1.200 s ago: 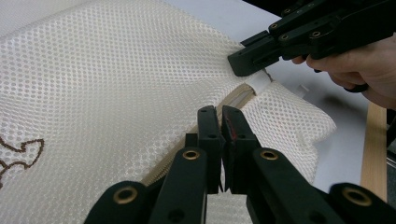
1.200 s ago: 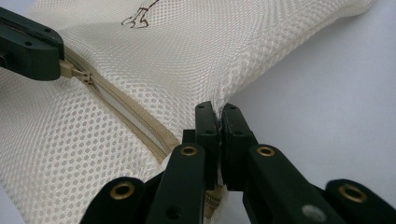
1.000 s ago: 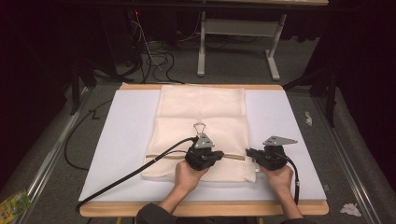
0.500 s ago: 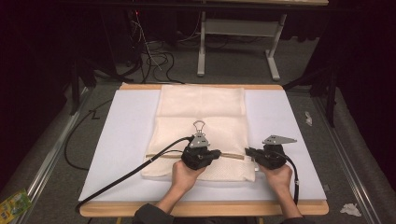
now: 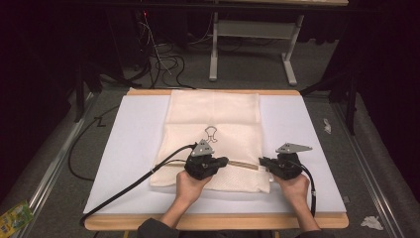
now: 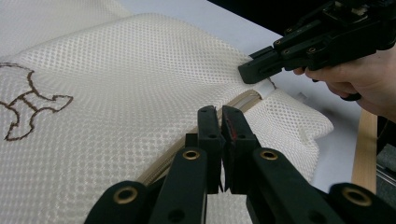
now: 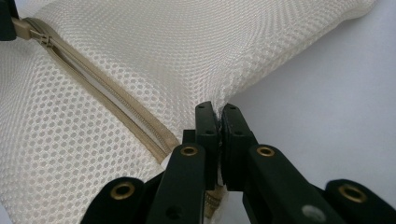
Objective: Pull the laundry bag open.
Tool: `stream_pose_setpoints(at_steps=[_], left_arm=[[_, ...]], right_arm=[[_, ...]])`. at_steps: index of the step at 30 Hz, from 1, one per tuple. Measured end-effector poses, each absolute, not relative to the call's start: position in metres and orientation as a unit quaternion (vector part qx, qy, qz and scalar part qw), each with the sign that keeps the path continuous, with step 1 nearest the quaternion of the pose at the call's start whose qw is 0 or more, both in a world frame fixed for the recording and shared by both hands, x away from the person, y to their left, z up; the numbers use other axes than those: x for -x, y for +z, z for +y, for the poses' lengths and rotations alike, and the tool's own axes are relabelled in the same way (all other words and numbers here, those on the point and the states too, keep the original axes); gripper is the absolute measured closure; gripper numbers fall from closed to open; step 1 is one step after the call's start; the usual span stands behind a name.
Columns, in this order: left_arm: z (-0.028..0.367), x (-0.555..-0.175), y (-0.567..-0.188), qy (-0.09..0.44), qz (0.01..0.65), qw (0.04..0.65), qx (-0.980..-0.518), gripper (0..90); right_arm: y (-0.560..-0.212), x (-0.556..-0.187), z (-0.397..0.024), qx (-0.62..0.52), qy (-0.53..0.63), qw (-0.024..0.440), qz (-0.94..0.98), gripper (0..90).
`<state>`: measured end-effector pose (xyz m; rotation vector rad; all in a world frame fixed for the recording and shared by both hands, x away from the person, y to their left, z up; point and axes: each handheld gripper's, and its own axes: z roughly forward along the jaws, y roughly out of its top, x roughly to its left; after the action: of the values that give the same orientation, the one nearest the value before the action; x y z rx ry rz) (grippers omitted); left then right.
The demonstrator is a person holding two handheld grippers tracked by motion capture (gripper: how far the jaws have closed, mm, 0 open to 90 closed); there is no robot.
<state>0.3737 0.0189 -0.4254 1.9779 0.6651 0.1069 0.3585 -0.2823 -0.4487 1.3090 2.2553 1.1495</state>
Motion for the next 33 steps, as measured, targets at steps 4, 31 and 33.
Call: stream_pose_setpoints(at_steps=[4,31,33], left_arm=[[0.024,-0.375,-0.426,0.042,0.280,0.502,-0.817,87.2],[0.039,-0.377,-0.423,0.046,0.289,0.505,-0.812,87.2],[0.040,-0.376,-0.423,0.046,0.288,0.505,-0.812,87.2]], right_arm=[[-0.449,-0.359,-0.284,-0.454,0.400,0.147,0.783,88.6],[-0.449,-0.361,-0.286,-0.456,0.408,0.144,0.777,88.6],[-0.448,-0.362,-0.286,-0.456,0.409,0.146,0.777,88.6]])
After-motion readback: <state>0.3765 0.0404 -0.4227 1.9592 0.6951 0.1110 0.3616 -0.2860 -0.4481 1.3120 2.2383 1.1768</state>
